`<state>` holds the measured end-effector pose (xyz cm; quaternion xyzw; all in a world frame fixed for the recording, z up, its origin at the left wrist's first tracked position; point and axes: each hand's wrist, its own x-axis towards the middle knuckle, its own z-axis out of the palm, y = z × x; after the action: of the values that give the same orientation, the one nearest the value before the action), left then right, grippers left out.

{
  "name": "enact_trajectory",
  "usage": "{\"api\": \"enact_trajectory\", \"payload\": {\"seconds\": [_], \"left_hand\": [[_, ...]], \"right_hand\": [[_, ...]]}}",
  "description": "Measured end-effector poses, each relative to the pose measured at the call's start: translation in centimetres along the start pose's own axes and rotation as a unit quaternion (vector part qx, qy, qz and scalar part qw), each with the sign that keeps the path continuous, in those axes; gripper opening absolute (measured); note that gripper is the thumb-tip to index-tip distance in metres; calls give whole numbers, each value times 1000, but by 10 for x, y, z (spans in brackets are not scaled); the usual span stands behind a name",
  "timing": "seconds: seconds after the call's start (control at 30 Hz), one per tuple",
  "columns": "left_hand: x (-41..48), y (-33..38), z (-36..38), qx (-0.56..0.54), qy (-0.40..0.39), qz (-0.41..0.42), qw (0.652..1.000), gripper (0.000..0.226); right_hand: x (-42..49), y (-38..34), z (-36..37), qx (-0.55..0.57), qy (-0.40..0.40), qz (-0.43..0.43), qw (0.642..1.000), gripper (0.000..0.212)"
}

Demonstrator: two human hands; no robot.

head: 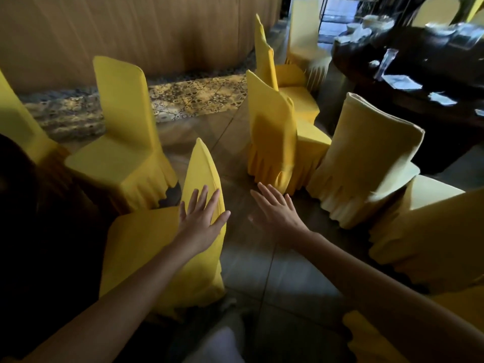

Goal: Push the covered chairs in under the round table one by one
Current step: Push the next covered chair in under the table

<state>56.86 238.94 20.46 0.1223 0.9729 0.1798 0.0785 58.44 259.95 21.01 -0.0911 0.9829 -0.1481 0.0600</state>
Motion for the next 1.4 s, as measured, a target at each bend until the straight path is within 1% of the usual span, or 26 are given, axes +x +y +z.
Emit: {"api": "enact_trajectory", "payload": {"seconds": [0.1, 0.17, 0.3, 0.4, 0.53, 0.77, 0.83, 0.9, 1.03, 1.13, 1.2, 1.33, 1.4], "left_hand": [[45, 4, 5, -25, -2, 14, 1000, 71], [82, 7, 7, -46, 2, 18, 999, 73], [151, 2, 2, -78, 16, -26, 996, 70], [189, -12, 1, -87, 38, -47, 994, 73], [222, -37, 1, -92, 34, -95, 991, 90], [221, -71, -12, -109, 80, -156, 978, 90], [216, -77, -14, -119, 84, -185, 972, 83], [211, -78, -12, -125, 88, -225, 962, 80], [195, -65, -10, -138, 112, -319, 931, 75], [178, -44, -4, -176, 150, -392, 890, 72], [166, -30, 4, -191, 156, -427, 870, 73], [140, 3, 28, -256, 164, -478, 824, 76], [126, 22, 42, -297, 170, -511, 788, 72]], "right_hand": [[33, 17, -5, 3, -7, 2, 1000, 70], [59, 33, -12, -12, -20, -1, 1000, 71], [121, 61, -40, -23, -61, 5, 998, 70], [178, 66, -54, -48, -78, -36, 995, 69], [238, 51, -49, -26, -84, -96, 991, 67], [308, 26, -29, -10, -123, -235, 964, 66], [326, 20, -25, -17, -136, -283, 949, 65], [344, 15, -22, -36, -168, -324, 930, 63], [376, -1, -23, -83, -215, -426, 875, 60], [393, -13, -24, -120, -273, -472, 829, 58], [397, -18, -23, -126, -310, -492, 804, 60], [396, -14, -16, -184, -331, -546, 748, 66], [391, -9, -15, -202, -321, -571, 728, 70]]}}
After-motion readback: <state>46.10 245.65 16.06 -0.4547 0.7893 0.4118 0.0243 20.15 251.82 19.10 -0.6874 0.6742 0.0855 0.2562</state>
